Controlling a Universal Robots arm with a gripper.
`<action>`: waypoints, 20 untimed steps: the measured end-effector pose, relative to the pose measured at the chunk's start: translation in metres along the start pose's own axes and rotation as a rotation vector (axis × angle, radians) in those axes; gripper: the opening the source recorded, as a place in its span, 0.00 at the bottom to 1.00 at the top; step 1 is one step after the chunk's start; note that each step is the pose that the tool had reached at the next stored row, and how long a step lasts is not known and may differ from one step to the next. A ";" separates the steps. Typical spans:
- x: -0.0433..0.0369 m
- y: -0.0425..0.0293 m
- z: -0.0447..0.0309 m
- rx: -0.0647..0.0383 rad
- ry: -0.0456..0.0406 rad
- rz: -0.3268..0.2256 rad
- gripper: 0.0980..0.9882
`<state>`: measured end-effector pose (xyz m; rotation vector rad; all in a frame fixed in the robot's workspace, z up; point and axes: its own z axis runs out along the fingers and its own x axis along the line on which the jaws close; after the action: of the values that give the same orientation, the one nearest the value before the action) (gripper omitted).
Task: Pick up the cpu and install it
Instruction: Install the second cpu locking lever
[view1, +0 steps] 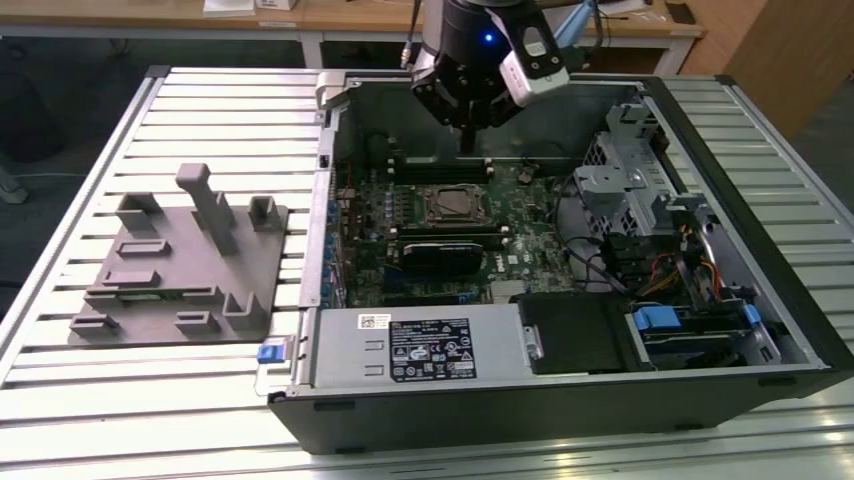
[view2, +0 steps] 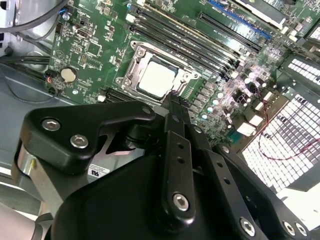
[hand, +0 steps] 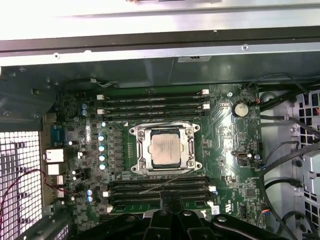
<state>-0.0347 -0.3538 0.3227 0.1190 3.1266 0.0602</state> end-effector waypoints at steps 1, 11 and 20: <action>0.0000 0.0000 0.0006 0.000 -0.0001 0.000 0.01; -0.0020 -0.0003 0.0103 0.000 -0.0001 0.000 0.01; -0.0028 -0.0004 0.0163 0.000 -0.0001 0.000 0.01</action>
<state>-0.0317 -0.3538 0.3064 0.1189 3.1265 0.0601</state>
